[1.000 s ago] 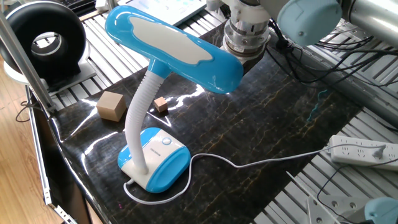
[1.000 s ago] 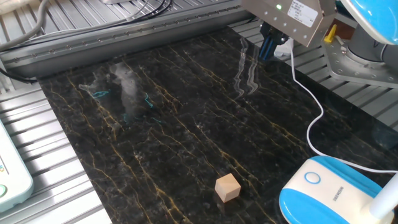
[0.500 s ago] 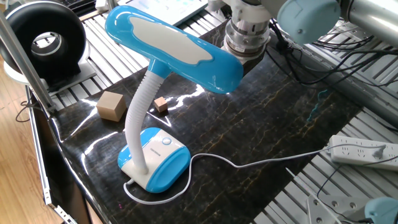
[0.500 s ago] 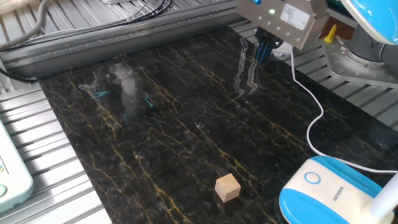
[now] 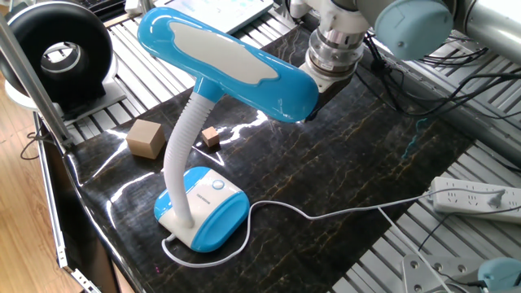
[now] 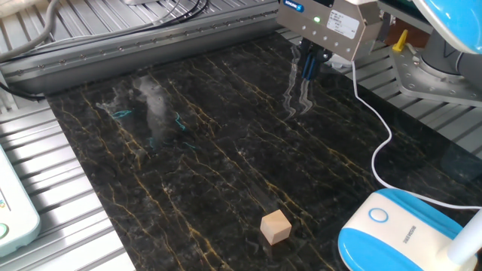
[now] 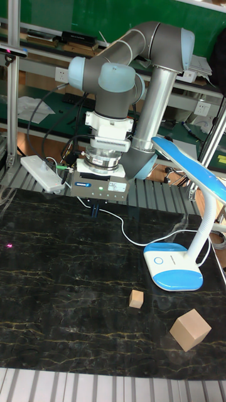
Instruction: Turn off the desk lamp by pressing the button
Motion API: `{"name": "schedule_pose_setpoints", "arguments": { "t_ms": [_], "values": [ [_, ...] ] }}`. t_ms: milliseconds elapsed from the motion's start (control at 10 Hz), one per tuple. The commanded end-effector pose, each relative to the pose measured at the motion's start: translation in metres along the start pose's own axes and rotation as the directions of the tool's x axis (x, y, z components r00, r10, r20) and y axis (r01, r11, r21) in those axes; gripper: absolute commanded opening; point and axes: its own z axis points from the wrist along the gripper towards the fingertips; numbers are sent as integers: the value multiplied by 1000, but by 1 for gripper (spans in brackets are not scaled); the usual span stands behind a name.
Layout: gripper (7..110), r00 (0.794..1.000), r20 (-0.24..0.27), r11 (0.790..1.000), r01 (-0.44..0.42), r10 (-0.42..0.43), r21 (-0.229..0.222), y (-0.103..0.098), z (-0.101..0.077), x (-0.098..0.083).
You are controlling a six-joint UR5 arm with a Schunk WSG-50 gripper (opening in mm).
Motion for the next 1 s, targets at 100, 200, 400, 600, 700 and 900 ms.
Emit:
{"name": "schedule_pose_setpoints", "arguments": {
  "t_ms": [100, 200, 400, 600, 700, 900],
  "values": [
    [7, 1000, 7, 999, -29, 30, -38, 11, -3, -3],
    [7, 1000, 9, 999, -29, 30, -36, 11, -3, -3],
    [7, 999, 11, 999, -30, 31, -33, 10, -3, -4],
    [7, 999, 10, 999, -31, 32, -27, 9, -3, -4],
    [7, 999, 8, 999, -31, 31, -26, 10, -2, -4],
    [7, 999, -5, 999, -34, 33, -19, 9, -2, -1]
  ]
}}
